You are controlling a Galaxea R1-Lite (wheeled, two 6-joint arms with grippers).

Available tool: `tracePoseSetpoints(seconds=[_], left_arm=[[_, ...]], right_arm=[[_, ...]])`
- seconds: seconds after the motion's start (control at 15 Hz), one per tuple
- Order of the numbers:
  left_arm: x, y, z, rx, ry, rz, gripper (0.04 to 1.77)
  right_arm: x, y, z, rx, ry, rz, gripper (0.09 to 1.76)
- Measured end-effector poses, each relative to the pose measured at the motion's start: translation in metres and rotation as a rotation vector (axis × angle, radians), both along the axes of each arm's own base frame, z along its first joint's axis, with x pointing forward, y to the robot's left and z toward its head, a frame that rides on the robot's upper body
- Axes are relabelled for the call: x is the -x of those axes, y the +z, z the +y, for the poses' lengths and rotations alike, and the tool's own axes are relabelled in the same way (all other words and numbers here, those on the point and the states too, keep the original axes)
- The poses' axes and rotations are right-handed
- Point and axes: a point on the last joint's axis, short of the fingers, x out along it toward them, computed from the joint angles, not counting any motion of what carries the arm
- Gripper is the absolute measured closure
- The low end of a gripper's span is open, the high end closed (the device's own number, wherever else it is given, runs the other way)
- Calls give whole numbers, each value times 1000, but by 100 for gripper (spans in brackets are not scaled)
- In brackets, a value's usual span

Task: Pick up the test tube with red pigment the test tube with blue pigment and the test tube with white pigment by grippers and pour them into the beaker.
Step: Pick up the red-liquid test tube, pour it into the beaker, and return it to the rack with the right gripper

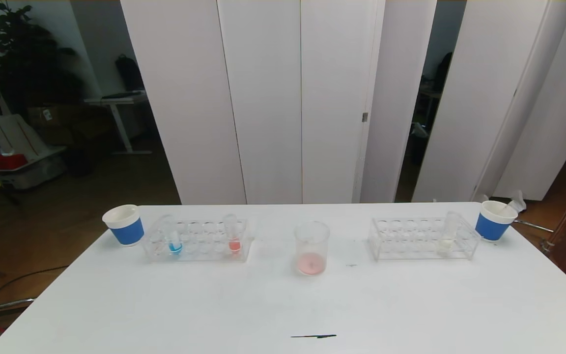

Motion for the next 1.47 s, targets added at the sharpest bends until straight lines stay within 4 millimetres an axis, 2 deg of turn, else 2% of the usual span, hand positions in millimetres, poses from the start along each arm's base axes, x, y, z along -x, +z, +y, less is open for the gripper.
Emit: tracePoseSetpoints(seconds=[0.87, 1.07, 1.27, 1.47], left_arm=[[0, 0, 0, 20, 1, -4, 6], [1, 5, 0, 12, 14, -42, 6], [9, 26, 1, 9, 39, -86, 6], [27, 61, 1, -6, 37, -128, 6]], right_arm=[[0, 0, 0, 0, 0, -1, 10], [0, 0, 0, 0, 0, -1, 10], [0, 0, 0, 0, 0, 0, 10], [0, 0, 0, 0, 0, 0, 10]])
